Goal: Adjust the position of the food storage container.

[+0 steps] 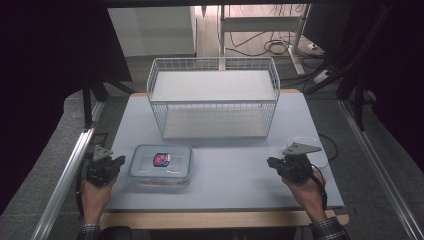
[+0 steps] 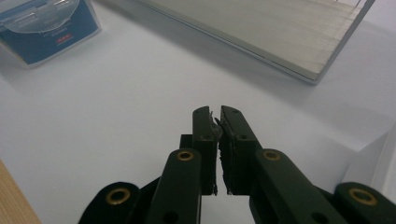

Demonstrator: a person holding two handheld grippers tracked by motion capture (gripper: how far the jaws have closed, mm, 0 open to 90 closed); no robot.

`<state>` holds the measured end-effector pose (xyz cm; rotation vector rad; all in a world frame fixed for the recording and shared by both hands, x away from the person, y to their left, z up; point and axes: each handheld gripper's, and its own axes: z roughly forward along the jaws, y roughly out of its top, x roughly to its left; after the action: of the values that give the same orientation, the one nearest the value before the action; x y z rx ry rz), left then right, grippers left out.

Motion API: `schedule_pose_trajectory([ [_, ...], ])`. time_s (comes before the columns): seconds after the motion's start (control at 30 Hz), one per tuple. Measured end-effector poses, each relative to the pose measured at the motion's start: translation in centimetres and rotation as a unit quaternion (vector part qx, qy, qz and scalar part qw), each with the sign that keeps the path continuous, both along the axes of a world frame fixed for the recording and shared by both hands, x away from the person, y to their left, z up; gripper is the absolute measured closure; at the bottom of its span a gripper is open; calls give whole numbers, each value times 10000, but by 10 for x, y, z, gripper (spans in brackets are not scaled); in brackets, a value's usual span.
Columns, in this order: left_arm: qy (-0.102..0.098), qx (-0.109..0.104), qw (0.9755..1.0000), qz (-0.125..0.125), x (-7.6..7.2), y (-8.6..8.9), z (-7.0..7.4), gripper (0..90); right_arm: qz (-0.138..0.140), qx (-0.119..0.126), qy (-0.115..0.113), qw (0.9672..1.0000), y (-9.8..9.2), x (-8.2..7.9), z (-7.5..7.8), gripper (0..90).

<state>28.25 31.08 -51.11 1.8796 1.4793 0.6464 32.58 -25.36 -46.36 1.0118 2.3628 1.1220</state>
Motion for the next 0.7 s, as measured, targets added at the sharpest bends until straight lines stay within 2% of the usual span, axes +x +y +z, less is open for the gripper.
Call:
schedule_pose_trajectory([
  [0.1,160,-118,9998,-54,3,1,-7,900,-18,46,45,10000,-1,1,-2,857],
  [0.13,209,-112,9997,-46,4,0,-9,900,-18,46,45,10000,-1,1,-2,857],
  [0.27,390,-68,9988,-271,7,-8,-14,900,-31,47,24,10000,-1,2,-3,857],
  [0.43,437,-35,9984,-352,6,-18,-14,900,-29,68,27,10000,0,1,-3,857],
  [0.53,429,97,9981,-434,5,-28,-13,900,-10,67,36,10000,1,1,-3,856],
  [0.7,388,65,9970,-671,10,-49,-11,900,32,54,72,10000,4,1,-5,853],
])
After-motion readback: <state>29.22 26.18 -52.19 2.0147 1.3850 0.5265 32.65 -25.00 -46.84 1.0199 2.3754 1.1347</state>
